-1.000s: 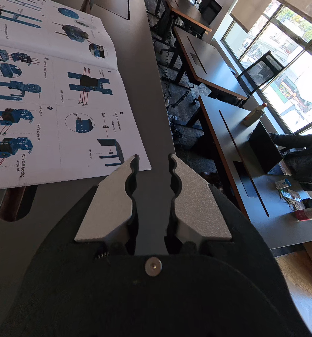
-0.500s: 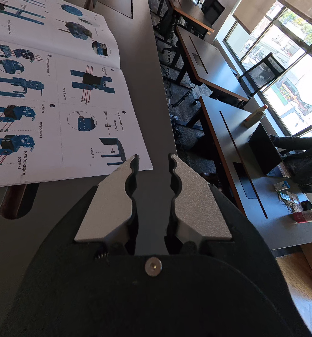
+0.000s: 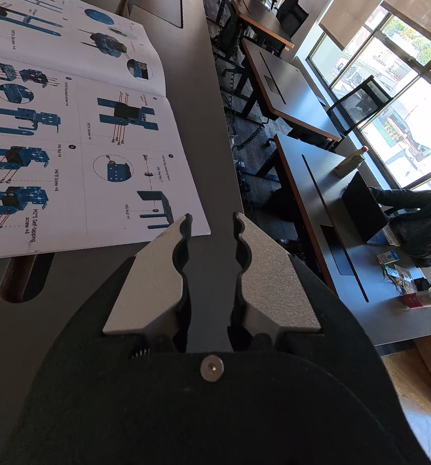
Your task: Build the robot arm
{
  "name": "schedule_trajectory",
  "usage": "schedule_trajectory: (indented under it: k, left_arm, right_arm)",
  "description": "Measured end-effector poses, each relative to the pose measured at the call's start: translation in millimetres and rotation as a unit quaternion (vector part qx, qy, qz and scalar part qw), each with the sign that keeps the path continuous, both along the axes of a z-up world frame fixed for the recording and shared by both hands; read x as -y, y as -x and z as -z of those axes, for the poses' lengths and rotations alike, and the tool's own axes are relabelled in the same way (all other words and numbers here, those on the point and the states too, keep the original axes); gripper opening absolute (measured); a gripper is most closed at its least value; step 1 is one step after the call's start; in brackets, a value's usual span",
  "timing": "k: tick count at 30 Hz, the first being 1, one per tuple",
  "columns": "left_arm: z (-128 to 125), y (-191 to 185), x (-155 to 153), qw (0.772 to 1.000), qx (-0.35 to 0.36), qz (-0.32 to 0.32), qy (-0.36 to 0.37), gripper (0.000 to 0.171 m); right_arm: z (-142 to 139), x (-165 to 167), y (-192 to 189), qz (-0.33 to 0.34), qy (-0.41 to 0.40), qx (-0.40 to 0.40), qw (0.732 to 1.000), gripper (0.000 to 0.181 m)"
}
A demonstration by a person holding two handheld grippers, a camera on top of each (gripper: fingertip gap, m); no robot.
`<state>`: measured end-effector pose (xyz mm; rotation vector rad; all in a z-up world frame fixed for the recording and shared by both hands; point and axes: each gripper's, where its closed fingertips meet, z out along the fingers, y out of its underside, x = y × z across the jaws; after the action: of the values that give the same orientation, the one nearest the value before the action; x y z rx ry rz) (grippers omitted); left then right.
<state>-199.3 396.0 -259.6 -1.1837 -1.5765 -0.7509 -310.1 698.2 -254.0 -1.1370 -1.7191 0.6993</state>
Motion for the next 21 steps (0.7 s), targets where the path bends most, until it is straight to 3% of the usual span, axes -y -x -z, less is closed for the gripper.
schedule_trajectory:
  k: [9,14,16,20,21]
  left_arm:
    - [-9,-10,2,1.0,-0.009,0.006,-0.004,0.048]
    - [-28,-12,24,0.99,-0.102,0.013,0.092,0.05]
    - [-36,-2,41,0.969,-0.173,0.011,0.178,0.051]
    - [-70,25,73,0.891,-0.32,-0.018,0.321,0.058]
    - [-80,29,77,0.872,-0.353,-0.024,0.34,0.067]
  right_arm:
    - [1,0,0,0.0,-0.002,0.003,1.0,0.034]
    - [-10,-9,1,0.022,0.026,-0.03,0.999,0.043]
    - [-15,-11,0,0.026,0.041,-0.047,0.998,0.043]
    - [-23,-11,-1,0.023,0.062,-0.072,0.995,0.042]
    - [-24,-10,-1,0.022,0.063,-0.074,0.995,0.042]
